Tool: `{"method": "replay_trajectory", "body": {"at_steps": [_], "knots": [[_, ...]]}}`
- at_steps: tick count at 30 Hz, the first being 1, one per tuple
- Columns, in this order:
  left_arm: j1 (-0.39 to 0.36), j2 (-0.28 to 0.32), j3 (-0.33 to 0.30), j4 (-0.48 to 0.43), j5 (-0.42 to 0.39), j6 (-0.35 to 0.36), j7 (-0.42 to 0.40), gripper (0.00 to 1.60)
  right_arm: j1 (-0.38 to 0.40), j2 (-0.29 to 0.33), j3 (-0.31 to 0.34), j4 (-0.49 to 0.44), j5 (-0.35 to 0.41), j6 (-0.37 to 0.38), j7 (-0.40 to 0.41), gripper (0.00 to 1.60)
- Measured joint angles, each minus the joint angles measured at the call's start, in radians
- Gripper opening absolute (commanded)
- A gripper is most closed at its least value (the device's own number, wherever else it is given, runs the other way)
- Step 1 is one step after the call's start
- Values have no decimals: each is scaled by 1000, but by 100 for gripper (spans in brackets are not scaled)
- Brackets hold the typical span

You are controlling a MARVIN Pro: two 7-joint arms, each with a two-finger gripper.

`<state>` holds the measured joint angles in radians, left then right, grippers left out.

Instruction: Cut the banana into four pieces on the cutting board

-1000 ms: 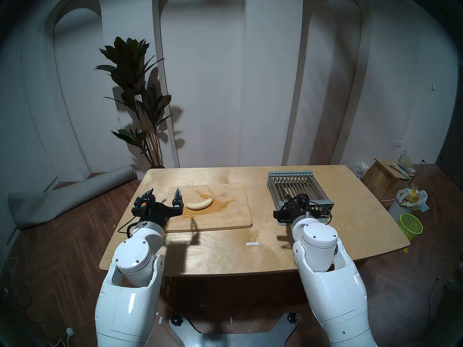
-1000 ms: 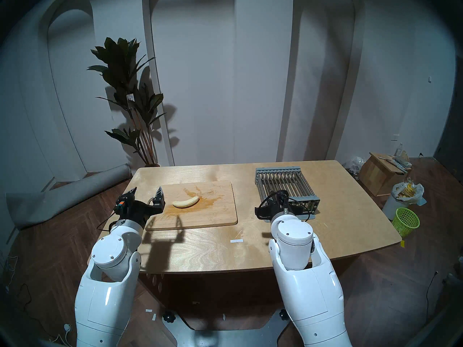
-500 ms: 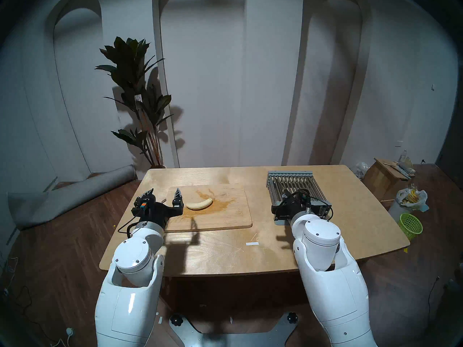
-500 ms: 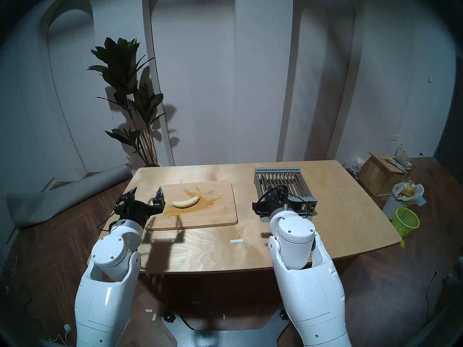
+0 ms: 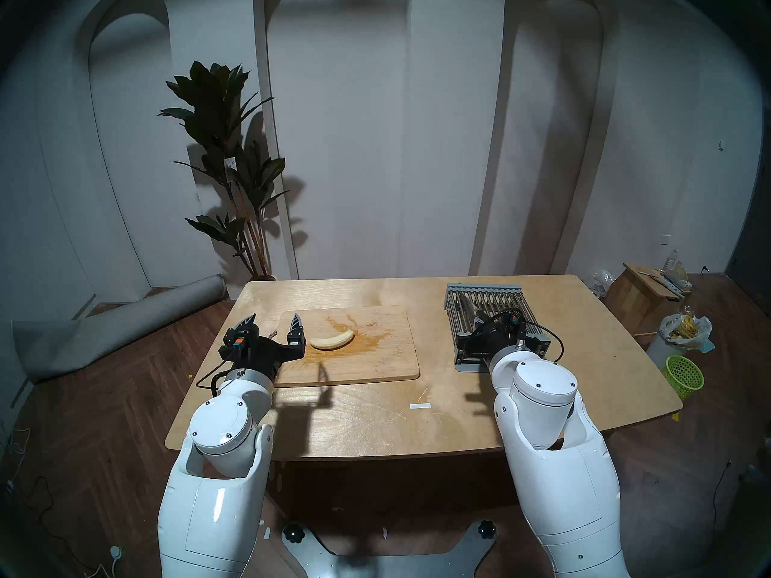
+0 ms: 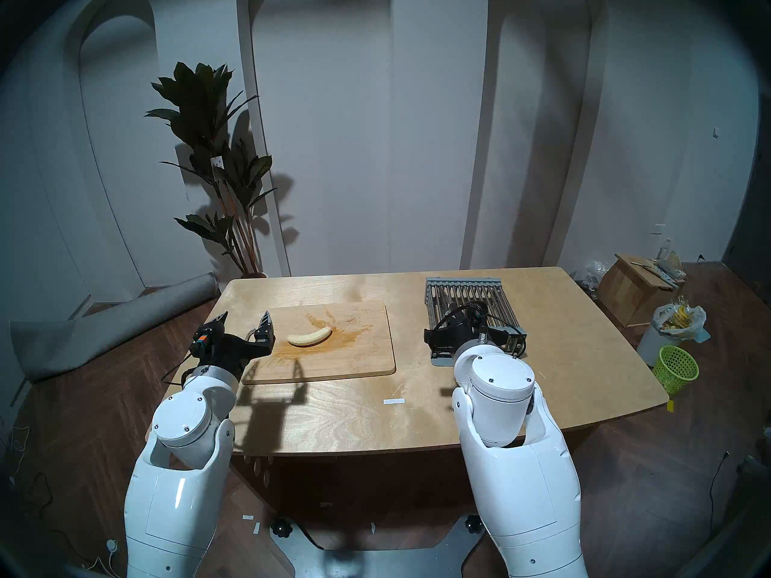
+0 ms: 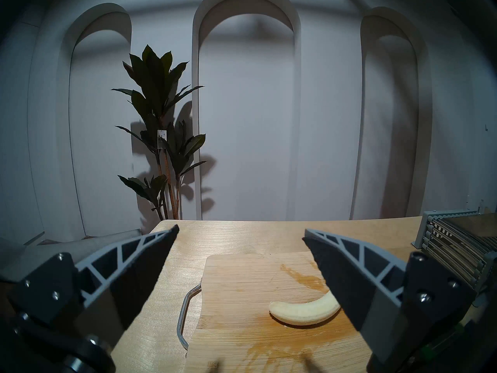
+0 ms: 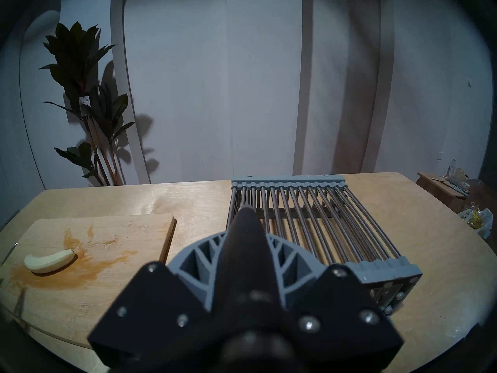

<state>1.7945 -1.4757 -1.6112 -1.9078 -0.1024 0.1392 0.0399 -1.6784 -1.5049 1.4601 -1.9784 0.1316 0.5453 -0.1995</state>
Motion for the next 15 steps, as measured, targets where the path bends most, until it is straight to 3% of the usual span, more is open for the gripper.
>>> {"method": "replay_trajectory", "body": {"at_steps": [15], "knots": [[0,2,1,0,-2,0,2,160,-53,1,-8,-99,20,41,1,0]]}}
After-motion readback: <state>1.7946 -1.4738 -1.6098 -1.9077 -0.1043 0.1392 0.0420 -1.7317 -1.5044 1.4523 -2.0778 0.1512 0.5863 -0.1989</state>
